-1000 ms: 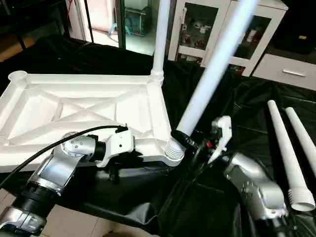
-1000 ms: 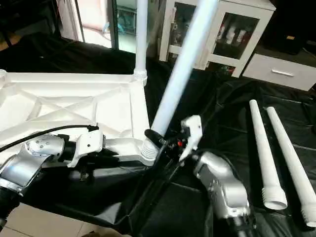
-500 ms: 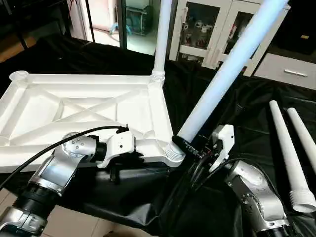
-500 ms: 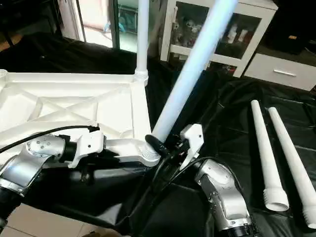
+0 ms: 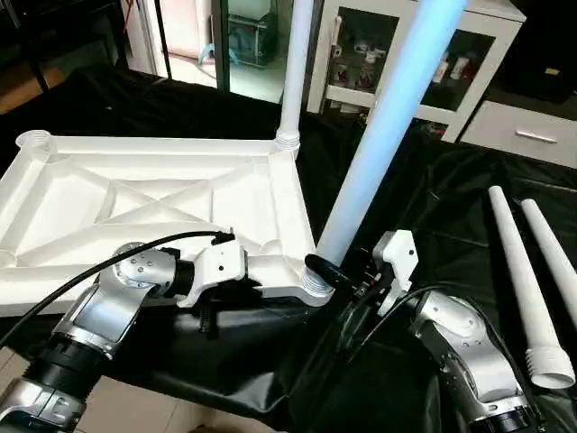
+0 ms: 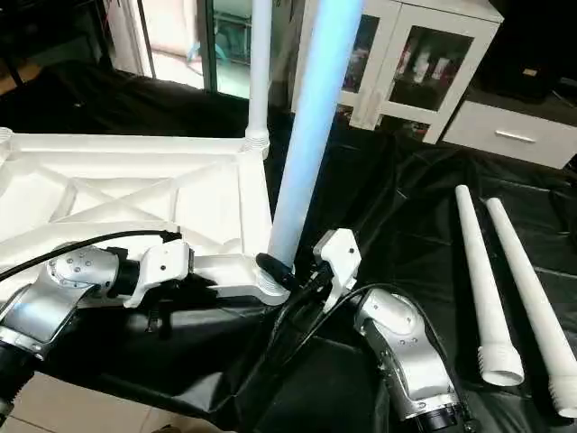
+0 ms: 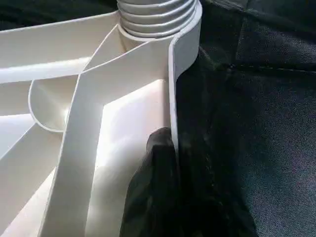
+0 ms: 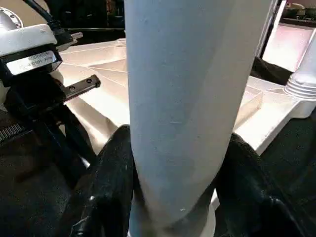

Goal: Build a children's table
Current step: Pick table leg

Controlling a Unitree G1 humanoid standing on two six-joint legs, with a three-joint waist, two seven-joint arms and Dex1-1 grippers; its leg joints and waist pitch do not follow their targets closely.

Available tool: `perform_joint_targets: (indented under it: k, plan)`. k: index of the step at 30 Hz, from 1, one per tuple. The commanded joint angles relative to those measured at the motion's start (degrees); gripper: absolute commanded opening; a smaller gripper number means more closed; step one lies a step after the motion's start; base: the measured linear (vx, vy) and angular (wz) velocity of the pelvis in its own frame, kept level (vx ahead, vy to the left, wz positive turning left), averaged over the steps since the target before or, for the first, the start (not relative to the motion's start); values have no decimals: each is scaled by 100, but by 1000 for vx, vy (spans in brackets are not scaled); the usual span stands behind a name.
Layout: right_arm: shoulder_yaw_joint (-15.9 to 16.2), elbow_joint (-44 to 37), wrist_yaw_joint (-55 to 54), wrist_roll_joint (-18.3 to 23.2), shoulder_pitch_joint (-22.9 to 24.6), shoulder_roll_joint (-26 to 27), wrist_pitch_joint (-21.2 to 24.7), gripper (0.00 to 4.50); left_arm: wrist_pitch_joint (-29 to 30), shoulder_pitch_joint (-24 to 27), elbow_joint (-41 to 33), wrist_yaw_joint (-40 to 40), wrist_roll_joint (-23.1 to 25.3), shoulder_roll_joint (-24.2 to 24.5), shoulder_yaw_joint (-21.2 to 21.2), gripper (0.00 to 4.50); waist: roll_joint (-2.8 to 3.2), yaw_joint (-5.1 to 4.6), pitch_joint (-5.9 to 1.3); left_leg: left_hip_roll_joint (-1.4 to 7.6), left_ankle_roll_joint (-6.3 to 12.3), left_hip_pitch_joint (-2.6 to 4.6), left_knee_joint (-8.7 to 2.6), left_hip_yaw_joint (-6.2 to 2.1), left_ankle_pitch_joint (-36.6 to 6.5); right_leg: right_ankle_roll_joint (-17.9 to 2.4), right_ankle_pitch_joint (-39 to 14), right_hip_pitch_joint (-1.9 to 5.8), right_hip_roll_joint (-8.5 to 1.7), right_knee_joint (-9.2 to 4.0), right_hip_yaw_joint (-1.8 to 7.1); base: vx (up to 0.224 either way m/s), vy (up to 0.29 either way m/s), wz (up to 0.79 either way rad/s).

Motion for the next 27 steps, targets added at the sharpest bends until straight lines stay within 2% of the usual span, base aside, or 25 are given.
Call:
perform_joint_targets:
  k: [1,6,9,12,15,18,23,26,27]
  plan:
    - [-50,1000,-353,-540,303,-211,536,188,-51,113,-105,-123,-198,-99,-69,1,51,-63,-133,244,75,-8,-567,-115,-2330,-341,-3484,111,-378,-565,204,0,0,0]
    - [-285,1070,-661,-306,127,-60,711,187,26,107,-162,-77,-274,-175,-25,0,57,-102,-122,245,32,6,-580,-143,-2562,-280,-3741,85,-381,-602,191,0,0,0]
    - [-302,1092,-694,-314,105,-51,682,186,65,110,-172,-73,-303,-191,-11,0,65,-123,-122,249,16,11,-595,-155,-2645,-263,-3780,88,-389,-618,182,0,0,0]
    - [-304,1120,-697,-324,101,-52,652,186,101,109,-178,-59,-346,-215,18,0,66,-165,-118,253,29,26,-609,-147,-2680,-342,-3601,82,-379,-627,182,0,0,0]
    - [-310,1112,-699,-314,112,-47,639,186,175,104,-198,-49,-441,-261,79,0,58,-190,-99,249,37,26,-613,-163,-2799,-283,-3868,76,-399,-656,184,0,0,0]
    - [-307,1147,-698,-316,112,-59,612,186,185,97,-209,-34,-438,-273,89,0,37,-198,-97,249,54,10,-616,-171,-2754,-228,-3987,80,-416,-667,190,0,0,0]
    - [-324,1169,-765,-328,105,-52,582,186,224,98,-200,2,-462,-316,119,0,47,-201,-101,250,58,10,-622,-179,-2741,-178,-4116,73,-425,-686,190,0,0,0]
    - [-462,1299,-1166,-417,-11,26,550,186,332,38,-205,115,-460,-438,166,0,47,-219,-107,249,31,4,-631,-180,-2683,-219,-4038,77,-422,-679,181,0,0,0]
    - [-541,1375,-1353,-427,-70,79,557,186,365,-15,-189,189,-426,-490,169,0,30,-240,-120,248,13,-8,-633,-185,-2683,-224,-4029,97,-421,-675,168,0,0,0]
